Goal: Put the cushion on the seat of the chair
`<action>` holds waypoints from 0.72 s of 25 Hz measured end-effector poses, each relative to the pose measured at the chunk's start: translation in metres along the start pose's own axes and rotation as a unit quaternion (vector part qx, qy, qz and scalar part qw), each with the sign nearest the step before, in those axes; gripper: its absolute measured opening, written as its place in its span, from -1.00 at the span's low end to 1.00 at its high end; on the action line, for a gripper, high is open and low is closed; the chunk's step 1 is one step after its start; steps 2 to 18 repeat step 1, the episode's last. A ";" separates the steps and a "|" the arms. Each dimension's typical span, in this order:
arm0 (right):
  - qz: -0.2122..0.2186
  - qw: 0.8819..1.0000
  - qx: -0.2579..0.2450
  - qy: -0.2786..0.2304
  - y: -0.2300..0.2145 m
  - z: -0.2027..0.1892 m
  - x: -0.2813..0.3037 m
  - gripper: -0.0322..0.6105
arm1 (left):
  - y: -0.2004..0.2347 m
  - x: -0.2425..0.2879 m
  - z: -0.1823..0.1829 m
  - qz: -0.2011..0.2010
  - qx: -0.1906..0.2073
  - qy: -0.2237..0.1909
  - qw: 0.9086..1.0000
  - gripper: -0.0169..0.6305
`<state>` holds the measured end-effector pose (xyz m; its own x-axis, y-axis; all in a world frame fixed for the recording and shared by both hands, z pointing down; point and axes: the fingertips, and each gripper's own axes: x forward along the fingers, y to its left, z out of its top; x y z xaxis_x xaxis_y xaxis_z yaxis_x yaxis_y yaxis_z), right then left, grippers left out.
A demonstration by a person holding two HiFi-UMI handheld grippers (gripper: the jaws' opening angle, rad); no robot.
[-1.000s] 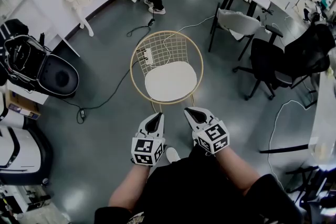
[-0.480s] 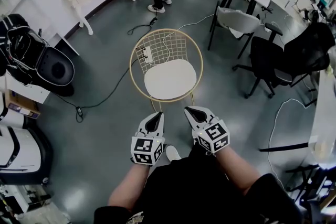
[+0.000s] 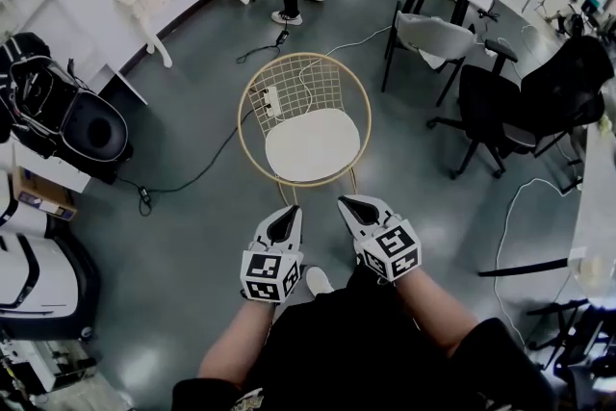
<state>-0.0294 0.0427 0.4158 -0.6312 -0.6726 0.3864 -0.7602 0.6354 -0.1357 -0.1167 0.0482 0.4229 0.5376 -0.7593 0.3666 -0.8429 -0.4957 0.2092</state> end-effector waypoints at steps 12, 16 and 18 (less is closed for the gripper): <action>0.000 1.000 0.001 0.000 0.000 -0.001 -0.001 -0.86 | -0.001 0.000 0.000 0.000 0.001 0.000 1.000 -0.90; 0.000 1.000 0.001 0.000 0.000 -0.001 -0.001 -0.86 | -0.001 0.000 0.000 0.000 0.001 0.000 1.000 -0.90; 0.000 1.000 0.001 0.000 0.000 -0.001 -0.001 -0.86 | -0.001 0.000 0.000 0.000 0.001 0.000 1.000 -0.90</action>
